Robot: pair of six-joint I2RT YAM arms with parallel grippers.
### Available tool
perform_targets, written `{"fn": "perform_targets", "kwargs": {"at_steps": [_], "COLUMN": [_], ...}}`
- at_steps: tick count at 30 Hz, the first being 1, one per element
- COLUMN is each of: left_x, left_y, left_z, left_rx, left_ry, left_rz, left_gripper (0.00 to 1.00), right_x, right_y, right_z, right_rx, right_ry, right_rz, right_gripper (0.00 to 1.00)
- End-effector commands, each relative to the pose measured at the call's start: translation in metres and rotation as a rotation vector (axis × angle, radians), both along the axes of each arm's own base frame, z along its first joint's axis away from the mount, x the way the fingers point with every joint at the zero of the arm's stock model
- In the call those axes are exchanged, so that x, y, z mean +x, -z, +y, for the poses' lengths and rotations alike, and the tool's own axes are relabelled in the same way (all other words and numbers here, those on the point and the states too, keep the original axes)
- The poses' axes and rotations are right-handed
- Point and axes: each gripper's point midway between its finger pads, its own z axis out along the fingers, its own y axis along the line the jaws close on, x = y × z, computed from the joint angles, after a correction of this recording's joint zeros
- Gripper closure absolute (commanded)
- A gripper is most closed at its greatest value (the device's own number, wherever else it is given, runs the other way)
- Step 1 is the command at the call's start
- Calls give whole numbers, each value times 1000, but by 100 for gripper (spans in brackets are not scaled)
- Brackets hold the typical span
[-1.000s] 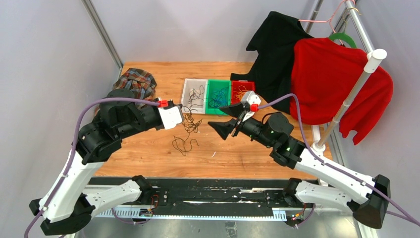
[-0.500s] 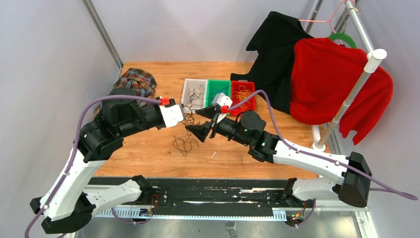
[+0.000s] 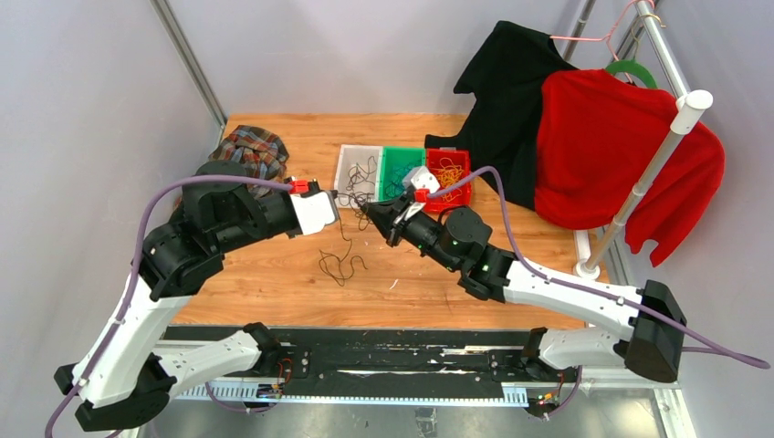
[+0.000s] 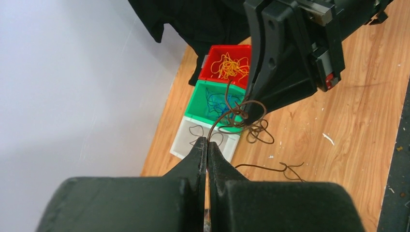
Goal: Untangle the cables
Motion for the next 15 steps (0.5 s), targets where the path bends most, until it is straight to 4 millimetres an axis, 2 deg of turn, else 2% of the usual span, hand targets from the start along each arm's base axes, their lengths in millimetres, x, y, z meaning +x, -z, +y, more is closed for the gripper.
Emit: {"fn": "perform_targets", "kwargs": {"at_steps": [1, 10, 15], "left_x": [-4, 2, 9], "left_y": [-22, -42, -55], "left_z": [7, 16, 25], "left_rx": [-25, -2, 18], "left_ry": [-1, -36, -81], "left_rz": [-65, -161, -220], "left_gripper": [100, 100, 100], "right_x": [0, 3, 16], "right_y": [21, 64, 90], "right_z": [-25, -74, -114], "right_rx": [-30, -166, -221], "right_ry": [85, 219, 363], "right_rz": [27, 79, 161], "right_gripper": [99, 99, 99]}}
